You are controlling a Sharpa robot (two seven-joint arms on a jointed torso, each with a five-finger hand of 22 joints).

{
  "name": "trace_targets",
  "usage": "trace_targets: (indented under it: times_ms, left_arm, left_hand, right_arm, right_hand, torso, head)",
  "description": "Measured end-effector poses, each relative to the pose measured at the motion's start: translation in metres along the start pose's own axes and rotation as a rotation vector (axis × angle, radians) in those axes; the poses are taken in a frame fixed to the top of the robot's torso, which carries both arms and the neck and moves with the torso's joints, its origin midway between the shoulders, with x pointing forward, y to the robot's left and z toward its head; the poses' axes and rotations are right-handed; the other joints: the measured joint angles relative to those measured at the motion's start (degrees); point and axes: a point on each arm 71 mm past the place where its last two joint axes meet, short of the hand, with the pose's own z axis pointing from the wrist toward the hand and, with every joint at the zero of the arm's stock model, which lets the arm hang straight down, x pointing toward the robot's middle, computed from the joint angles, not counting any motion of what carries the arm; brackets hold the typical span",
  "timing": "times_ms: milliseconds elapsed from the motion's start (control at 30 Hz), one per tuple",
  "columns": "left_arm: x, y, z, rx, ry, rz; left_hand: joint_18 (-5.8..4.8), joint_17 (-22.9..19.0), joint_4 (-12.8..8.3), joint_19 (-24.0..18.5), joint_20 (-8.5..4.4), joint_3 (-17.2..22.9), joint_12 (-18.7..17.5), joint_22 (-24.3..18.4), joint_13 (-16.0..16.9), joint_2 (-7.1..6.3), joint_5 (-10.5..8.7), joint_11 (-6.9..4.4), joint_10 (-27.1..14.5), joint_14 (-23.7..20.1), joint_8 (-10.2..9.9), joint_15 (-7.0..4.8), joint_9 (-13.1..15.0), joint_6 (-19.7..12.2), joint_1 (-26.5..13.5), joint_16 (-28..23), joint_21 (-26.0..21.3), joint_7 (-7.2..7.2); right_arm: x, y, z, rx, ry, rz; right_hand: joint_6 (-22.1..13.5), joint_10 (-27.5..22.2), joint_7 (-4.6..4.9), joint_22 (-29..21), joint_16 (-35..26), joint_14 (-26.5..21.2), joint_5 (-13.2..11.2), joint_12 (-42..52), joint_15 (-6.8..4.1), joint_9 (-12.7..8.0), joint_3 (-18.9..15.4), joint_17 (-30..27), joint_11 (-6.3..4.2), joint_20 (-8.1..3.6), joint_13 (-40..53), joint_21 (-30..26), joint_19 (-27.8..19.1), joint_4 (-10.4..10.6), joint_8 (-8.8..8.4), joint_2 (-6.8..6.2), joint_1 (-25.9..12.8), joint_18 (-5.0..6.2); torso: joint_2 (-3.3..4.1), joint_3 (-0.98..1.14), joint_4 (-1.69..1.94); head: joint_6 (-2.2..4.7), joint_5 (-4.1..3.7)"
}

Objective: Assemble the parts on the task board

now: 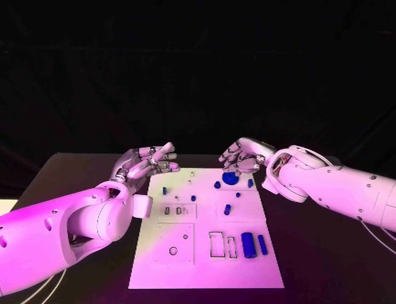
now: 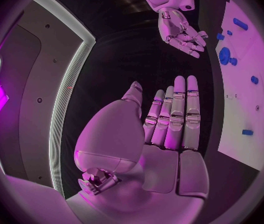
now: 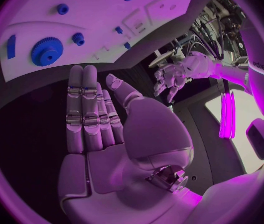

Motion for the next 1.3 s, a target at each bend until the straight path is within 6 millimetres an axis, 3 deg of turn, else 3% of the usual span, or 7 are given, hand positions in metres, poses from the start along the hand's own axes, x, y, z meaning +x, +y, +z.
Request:
trace_targets:
  times_ms: [233,567,733,767,833,933,1300]
  left_arm:
    - [0.013,-0.007,-0.009,0.000,0.038,-0.028]
    - [0.020,-0.010,-0.013,-0.004,0.059,-0.043]
    - [0.021,-0.009,-0.012,-0.006,0.064,-0.048]
    - [0.022,-0.009,-0.012,-0.007,0.065,-0.050]
    - [0.022,-0.009,-0.012,-0.009,0.066,-0.051]
    - [0.022,-0.009,-0.011,-0.011,0.065,-0.053]
    - [0.023,-0.008,-0.011,-0.016,0.071,-0.059]
  left_hand:
    - [-0.01,0.02,0.00,0.00,0.00,0.00,0.00,-0.01,0.00,0.00,0.00,0.00,0.00,0.00,-0.02,0.00,0.00,0.00,0.00,0.00,0.00,0.00]
    - [-0.01,0.17,0.00,0.00,0.00,0.00,0.00,-0.06,-0.01,0.00,0.00,0.00,0.00,0.00,-0.21,0.00,-0.07,0.00,0.00,0.00,0.00,0.00]
    - [-0.01,0.26,-0.16,0.00,0.00,-0.16,0.00,-0.08,-0.01,0.00,0.00,0.00,0.00,-0.01,-0.21,0.01,-0.07,0.00,0.00,0.00,0.00,0.00]
    - [-0.01,0.31,-0.16,0.00,0.00,-0.16,0.00,-0.14,-0.02,0.23,0.00,0.00,0.00,-0.01,-0.21,0.01,-0.07,0.00,0.23,0.00,0.00,0.00]
    - [-0.01,0.37,-0.31,0.00,0.00,0.00,0.00,-0.22,-0.02,0.23,0.00,0.00,0.00,-0.01,-0.42,0.01,-0.06,-0.01,0.23,0.00,0.00,0.00]
    - [-0.01,0.37,-0.31,0.00,0.00,0.00,0.00,-0.23,-0.02,0.23,0.00,0.00,-0.01,-0.01,-0.43,0.01,-0.06,-0.01,0.23,0.00,0.00,0.00]
    - [-0.01,0.50,-0.40,0.00,0.00,-0.09,-0.07,-0.38,-0.02,0.23,0.00,0.01,-0.01,-0.23,-0.43,0.22,-0.06,-0.01,0.23,-0.01,-0.22,0.00]
  right_arm:
    - [0.003,0.005,0.004,0.019,0.065,-0.213]
    - [0.006,0.012,0.008,0.017,0.102,-0.359]
    - [0.009,0.016,0.010,0.014,0.126,-0.402]
    - [0.010,0.016,0.010,0.014,0.131,-0.410]
    - [0.010,0.017,0.010,0.014,0.139,-0.421]
    - [0.011,0.017,0.011,0.018,0.149,-0.436]
    - [0.014,0.018,0.014,0.029,0.168,-0.465]
  right_hand:
    - [1.09,1.80,-1.09,2.46,7.03,0.50,-0.85,-0.31,-0.51,0.00,0.54,5.66,-0.96,-0.78,0.13,4.30,1.19,0.93,0.00,-0.75,-0.76,0.00]
    - [1.36,2.01,-1.36,4.73,13.71,0.44,-1.08,-0.67,-1.09,-0.01,1.71,11.22,-1.18,-1.11,0.42,8.25,2.22,2.10,0.00,-1.60,-1.60,0.00]
    - [0.92,2.82,-1.98,8.28,36.78,0.31,-1.43,-0.30,-1.54,-0.02,2.42,33.26,-1.99,-1.43,1.34,14.12,4.80,3.61,-0.23,-2.74,-2.38,0.01]
    - [0.92,2.82,-1.98,13.59,39.37,0.30,-1.44,-0.30,-1.54,-0.02,2.64,35.58,-1.99,-1.46,1.52,18.78,6.41,3.87,-0.23,-2.96,-2.50,-0.07]
    - [0.92,2.83,-1.99,27.64,33.80,0.18,-1.43,-0.30,-1.67,-0.02,2.89,28.96,-1.99,-1.54,1.84,30.01,9.88,4.42,-0.23,-3.25,-2.79,-2.33]
    - [1.11,2.83,-2.17,36.18,33.61,0.09,-1.43,-0.30,-1.75,-0.02,3.58,28.60,-2.00,-1.49,2.35,37.30,10.70,5.12,-0.23,-3.63,-2.40,-2.73]
    - [1.87,1.35,-1.87,44.79,40.10,0.09,-1.43,-0.53,-1.74,0.13,5.40,34.85,-1.57,-1.16,2.67,44.80,10.37,6.39,-0.23,-4.01,-2.02,-3.57]
  torso:
    - [1.50,-0.33,0.74]
    - [2.93,-0.70,1.55]
    - [3.49,-0.85,1.85]
    - [3.57,-0.86,1.88]
    - [3.72,-0.92,1.98]
    - [3.93,-0.96,2.07]
    - [4.39,-1.01,2.27]
  head:
    - [0.29,-0.72]
    - [0.44,-1.30]
    - [0.49,-1.42]
    - [0.50,-1.46]
    - [0.50,-1.55]
    - [0.50,-1.66]
    - [0.53,-1.81]
